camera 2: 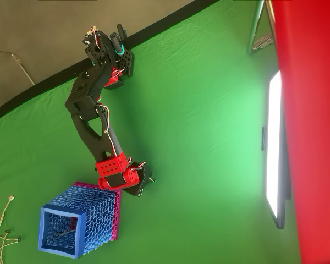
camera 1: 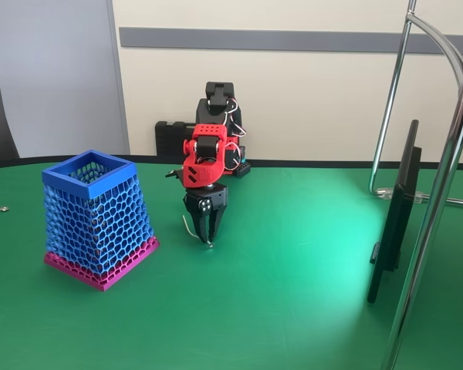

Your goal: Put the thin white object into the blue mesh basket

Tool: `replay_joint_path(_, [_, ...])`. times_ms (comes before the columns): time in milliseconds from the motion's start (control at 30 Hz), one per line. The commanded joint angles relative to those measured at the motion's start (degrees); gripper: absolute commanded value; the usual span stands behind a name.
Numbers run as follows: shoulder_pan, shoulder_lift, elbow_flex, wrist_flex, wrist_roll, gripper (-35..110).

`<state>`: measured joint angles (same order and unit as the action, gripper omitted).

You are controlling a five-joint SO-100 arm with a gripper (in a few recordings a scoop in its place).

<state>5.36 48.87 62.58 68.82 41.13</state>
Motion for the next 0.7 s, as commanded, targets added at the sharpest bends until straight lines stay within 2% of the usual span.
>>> replay_joint_path(0, [0.18,0.26,-2.29,0.35,-0.53,10])
replay_joint_path(667, [1.32,5.19,-4.04,0.53,-5.45,5])
